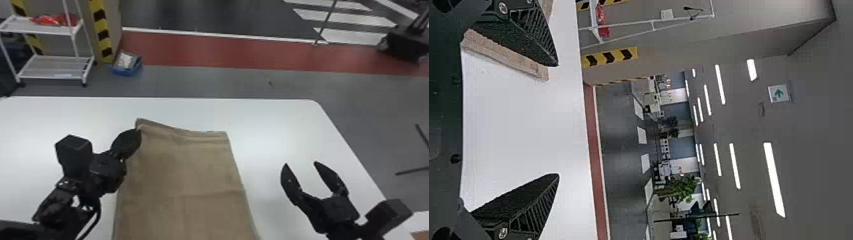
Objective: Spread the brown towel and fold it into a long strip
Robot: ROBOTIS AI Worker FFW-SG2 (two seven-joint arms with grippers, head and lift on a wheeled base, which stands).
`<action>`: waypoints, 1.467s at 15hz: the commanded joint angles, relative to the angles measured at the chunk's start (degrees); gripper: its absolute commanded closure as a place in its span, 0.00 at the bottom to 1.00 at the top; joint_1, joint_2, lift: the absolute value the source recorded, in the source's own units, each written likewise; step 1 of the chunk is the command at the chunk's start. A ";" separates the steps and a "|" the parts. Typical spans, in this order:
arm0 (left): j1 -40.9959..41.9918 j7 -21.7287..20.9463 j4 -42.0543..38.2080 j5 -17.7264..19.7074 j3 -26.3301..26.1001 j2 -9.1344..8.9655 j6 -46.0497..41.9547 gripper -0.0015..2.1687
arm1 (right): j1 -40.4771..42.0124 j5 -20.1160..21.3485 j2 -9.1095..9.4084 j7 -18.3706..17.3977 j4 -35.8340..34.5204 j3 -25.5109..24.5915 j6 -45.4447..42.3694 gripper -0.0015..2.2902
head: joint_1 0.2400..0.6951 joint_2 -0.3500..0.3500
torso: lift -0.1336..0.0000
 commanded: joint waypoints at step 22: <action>5.28 -2.69 -16.14 2.32 -4.00 1.76 26.12 0.03 | 0.00 -0.09 0.01 -0.01 1.08 -0.14 3.28 0.04 | 1.00 0.05 | 0.08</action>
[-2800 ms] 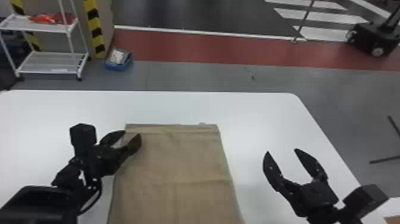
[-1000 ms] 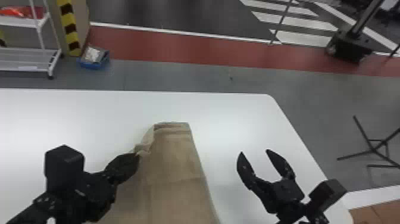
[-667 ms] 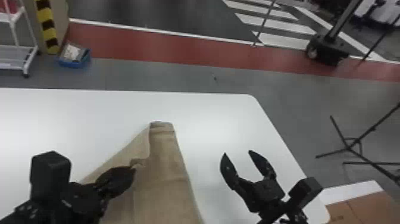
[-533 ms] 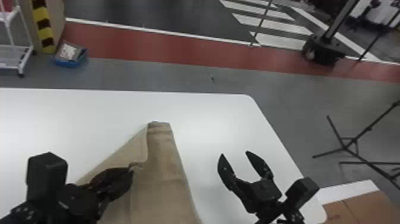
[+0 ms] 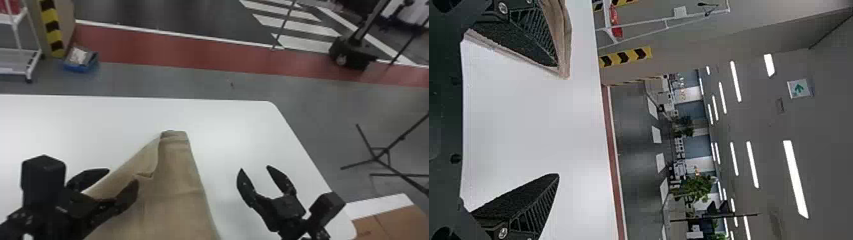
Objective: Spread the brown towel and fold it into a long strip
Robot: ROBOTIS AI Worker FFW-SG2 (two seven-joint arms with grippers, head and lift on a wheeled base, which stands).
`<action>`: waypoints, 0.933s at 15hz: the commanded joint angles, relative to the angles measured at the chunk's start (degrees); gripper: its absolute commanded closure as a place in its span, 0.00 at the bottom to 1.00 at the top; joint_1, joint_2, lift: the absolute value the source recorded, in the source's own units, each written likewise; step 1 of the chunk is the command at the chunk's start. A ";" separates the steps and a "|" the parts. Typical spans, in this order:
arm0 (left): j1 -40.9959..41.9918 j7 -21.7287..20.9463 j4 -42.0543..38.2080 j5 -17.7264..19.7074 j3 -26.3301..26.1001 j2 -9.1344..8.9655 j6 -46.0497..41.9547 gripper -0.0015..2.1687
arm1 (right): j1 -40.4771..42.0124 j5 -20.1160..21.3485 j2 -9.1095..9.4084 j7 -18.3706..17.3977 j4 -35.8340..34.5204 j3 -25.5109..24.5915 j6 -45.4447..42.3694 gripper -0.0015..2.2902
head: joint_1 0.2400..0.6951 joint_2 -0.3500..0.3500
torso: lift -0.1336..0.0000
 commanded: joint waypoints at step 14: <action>-1.84 4.99 3.18 2.32 3.82 0.08 -6.10 0.04 | 0.73 0.87 0.08 0.97 -1.02 0.99 3.34 0.11 | 1.00 0.21 | 0.08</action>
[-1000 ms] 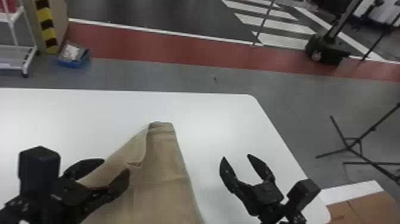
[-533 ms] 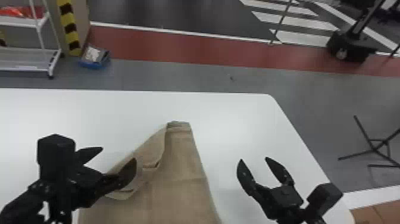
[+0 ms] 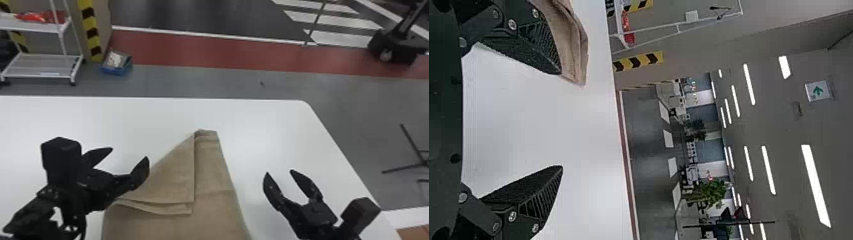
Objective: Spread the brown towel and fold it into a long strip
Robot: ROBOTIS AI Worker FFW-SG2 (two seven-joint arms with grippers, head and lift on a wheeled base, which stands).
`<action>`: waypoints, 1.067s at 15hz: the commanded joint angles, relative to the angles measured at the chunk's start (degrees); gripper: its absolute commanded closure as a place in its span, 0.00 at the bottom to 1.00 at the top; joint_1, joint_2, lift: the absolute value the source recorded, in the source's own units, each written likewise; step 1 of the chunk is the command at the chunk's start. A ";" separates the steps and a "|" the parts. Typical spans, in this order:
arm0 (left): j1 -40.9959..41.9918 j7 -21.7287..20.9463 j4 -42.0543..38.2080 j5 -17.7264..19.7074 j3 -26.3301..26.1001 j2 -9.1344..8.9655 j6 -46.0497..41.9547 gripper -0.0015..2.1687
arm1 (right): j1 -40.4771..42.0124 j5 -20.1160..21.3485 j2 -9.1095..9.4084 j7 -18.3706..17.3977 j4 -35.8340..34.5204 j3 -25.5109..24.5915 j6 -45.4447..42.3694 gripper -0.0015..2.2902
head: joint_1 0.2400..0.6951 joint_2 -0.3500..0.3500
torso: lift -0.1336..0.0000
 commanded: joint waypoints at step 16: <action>0.00 -0.45 4.24 -0.42 -2.27 -0.16 -7.63 0.04 | 0.17 13.25 -3.36 1.14 -1.31 18.76 7.84 0.28 | 1.00 0.50 | 0.08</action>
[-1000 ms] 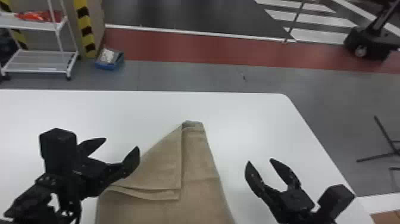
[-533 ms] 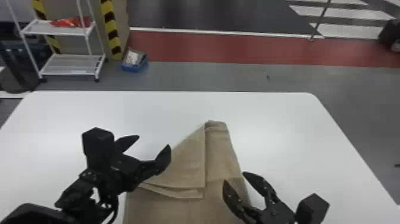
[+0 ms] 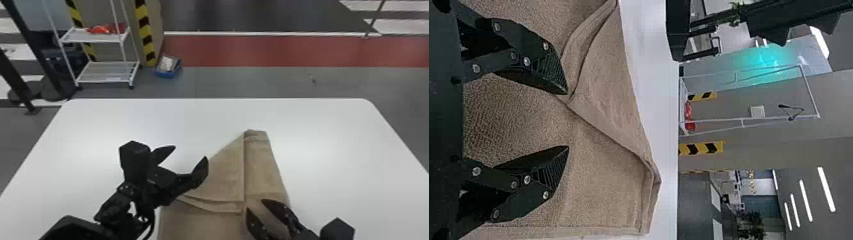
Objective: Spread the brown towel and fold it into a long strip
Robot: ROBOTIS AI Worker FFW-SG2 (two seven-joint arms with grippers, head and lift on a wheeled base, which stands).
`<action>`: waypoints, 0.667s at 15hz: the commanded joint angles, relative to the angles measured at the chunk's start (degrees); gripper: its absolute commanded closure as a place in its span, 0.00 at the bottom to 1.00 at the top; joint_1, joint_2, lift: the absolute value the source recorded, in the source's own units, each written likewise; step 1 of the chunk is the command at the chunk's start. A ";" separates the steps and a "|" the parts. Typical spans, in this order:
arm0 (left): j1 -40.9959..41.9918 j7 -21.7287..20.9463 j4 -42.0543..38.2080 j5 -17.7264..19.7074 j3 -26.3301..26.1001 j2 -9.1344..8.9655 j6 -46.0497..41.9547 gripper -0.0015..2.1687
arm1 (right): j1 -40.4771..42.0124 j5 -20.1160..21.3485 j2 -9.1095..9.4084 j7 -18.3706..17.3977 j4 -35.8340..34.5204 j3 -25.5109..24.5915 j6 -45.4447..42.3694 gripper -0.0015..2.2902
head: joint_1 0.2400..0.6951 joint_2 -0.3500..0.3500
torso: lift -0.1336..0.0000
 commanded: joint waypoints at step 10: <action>-0.04 -0.36 1.03 -0.01 -0.27 -0.04 -1.55 0.04 | -2.66 0.06 -0.16 0.15 0.05 3.47 5.87 0.28 | 1.00 0.55 | 0.08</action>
